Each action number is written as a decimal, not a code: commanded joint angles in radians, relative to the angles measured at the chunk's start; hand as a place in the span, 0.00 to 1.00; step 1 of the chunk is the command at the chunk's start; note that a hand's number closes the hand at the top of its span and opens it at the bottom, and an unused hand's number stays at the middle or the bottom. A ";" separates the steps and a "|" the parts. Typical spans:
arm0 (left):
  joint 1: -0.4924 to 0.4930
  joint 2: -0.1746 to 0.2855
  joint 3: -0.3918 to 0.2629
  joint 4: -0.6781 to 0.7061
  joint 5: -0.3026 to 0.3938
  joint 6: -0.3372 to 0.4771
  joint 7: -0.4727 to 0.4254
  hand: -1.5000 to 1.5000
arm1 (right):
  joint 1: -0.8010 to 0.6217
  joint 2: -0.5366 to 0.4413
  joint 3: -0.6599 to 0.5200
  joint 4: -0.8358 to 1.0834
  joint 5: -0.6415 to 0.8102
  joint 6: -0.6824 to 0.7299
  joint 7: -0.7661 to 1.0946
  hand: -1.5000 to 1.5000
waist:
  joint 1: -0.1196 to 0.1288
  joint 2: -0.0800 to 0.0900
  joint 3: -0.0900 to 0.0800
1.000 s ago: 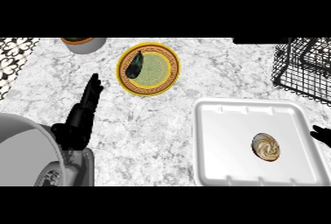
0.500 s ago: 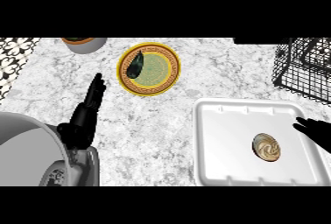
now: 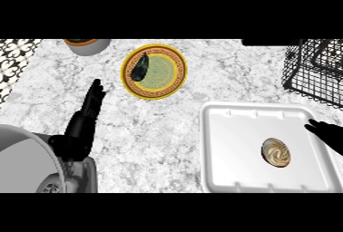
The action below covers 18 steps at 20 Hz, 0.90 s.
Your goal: Pick the cupcake from the tray and place it in the tiered basket
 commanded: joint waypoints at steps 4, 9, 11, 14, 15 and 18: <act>0.036 -0.019 -0.021 -0.044 -0.063 0.035 0.035 0.50 | -0.031 0.019 -0.014 0.147 0.036 -0.038 -0.097 0.00 | 0.001 0.000 0.000; -0.009 -0.065 -0.037 0.046 -0.088 0.049 0.000 0.50 | 0.001 0.056 0.024 0.141 0.087 -0.083 -0.148 0.00 | -0.003 0.000 0.000; -0.022 -0.015 0.030 0.021 -0.043 0.011 0.018 0.50 | 0.005 0.095 0.037 0.057 0.077 -0.024 -0.083 0.00 | -0.004 0.000 0.000; -0.012 -0.057 -0.010 0.036 -0.076 0.039 -0.027 0.50 | -0.023 0.088 0.062 0.193 0.145 -0.111 -0.159 0.00 | -0.001 0.000 0.000; -0.093 -0.056 0.035 0.124 -0.063 0.044 -0.027 0.50 | -0.065 0.120 0.067 0.142 0.121 -0.037 -0.075 0.00 | -0.003 0.001 0.000; -0.044 -0.071 -0.024 0.002 -0.094 0.048 0.067 0.50 | -0.114 0.085 0.023 0.229 0.100 -0.018 -0.137 0.00 | 0.001 0.000 0.000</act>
